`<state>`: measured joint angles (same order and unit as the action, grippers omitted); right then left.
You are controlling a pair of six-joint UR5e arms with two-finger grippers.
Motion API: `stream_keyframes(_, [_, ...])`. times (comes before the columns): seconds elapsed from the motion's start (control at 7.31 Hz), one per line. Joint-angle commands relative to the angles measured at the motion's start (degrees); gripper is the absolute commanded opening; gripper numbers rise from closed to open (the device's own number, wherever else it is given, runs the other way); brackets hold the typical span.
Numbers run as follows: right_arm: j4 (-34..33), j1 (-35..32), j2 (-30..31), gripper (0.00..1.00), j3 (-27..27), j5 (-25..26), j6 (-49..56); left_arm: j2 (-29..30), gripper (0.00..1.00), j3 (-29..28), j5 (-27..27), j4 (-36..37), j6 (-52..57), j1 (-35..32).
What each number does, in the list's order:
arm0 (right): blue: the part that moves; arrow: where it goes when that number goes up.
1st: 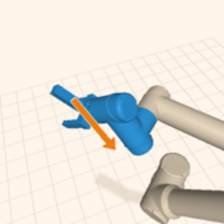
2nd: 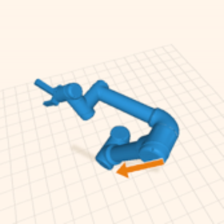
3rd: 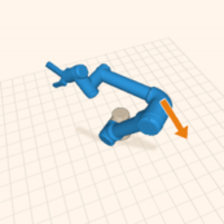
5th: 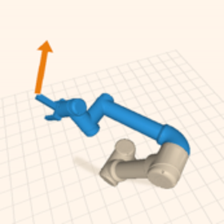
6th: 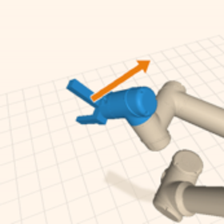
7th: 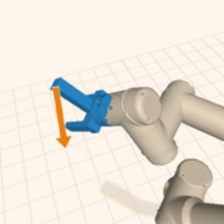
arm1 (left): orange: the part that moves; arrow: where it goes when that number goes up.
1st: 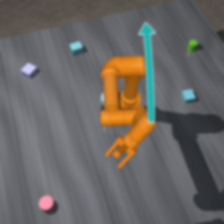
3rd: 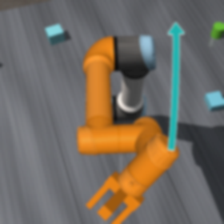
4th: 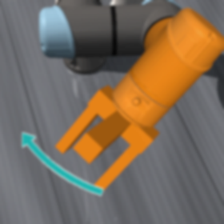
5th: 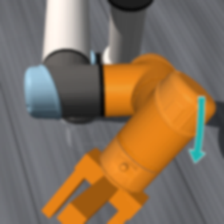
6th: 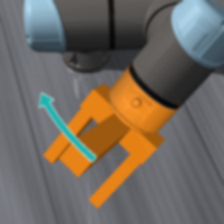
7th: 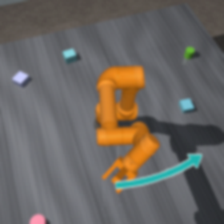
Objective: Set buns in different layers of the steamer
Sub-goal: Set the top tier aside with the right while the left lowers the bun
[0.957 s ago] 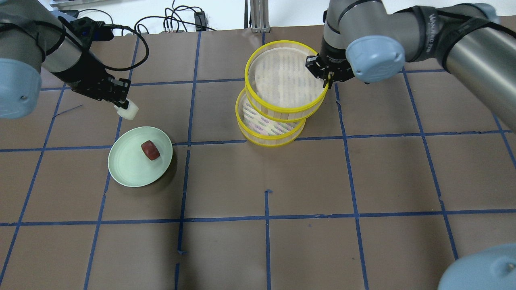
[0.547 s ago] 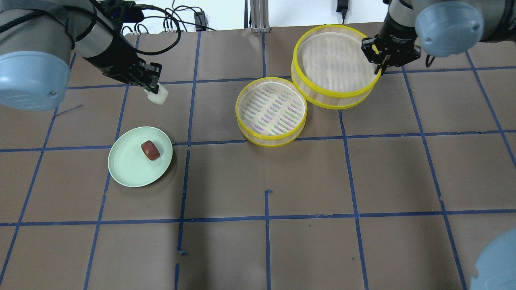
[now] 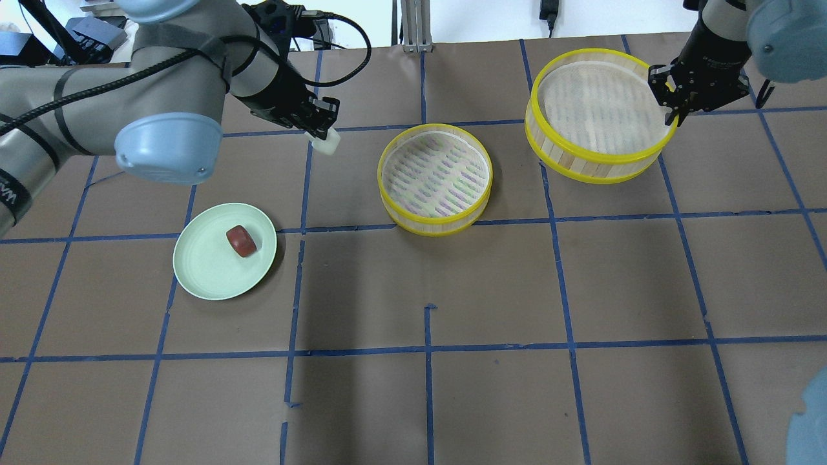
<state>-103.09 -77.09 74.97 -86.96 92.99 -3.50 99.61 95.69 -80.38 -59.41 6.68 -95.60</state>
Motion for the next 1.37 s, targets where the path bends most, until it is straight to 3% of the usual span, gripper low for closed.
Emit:
stream_keyframes(0.0, [0.08, 0.09, 0.08, 0.04, -0.14, 0.0, 0.07, 1.27, 0.01, 0.11, 1.79, 3.16, -1.39, -1.69])
stream_keyframes(0.27, [-0.01, 0.09, 0.08, 0.04, -0.14, 0.0, 0.07, 4.87, 0.01, -0.77, 7.84, 5.08, -5.7, -4.4])
stream_keyframes(0.68, [-0.01, 0.01, 0.08, 0.05, -0.14, 0.0, -0.01, 14.0, 0.04, -0.77, 7.61, 15.61, -6.15, -7.04])
stream_keyframes(0.82, [-0.1, 0.0, 0.0, 0.05, -0.14, 0.0, 0.07, 15.51, 0.2, -0.77, 7.17, 16.43, -6.24, -7.84])
stream_keyframes(0.96, [-0.1, 0.0, 0.0, 0.05, -0.14, 0.0, 0.07, 15.7, 0.28, -0.77, 7.17, 17.04, -6.76, -7.93])
stream_keyframes(1.09, [-0.27, 0.09, 0.0, 0.05, -0.14, 0.0, 0.16, 15.7, 0.6, -0.86, 7.17, 17.14, -6.85, -8.11])
stream_keyframes(1.23, [-0.19, 0.01, 0.08, 0.05, -0.14, 0.0, 0.08, 15.7, 1.0, -0.68, 7.6, 17.14, -9.99, -8.11])
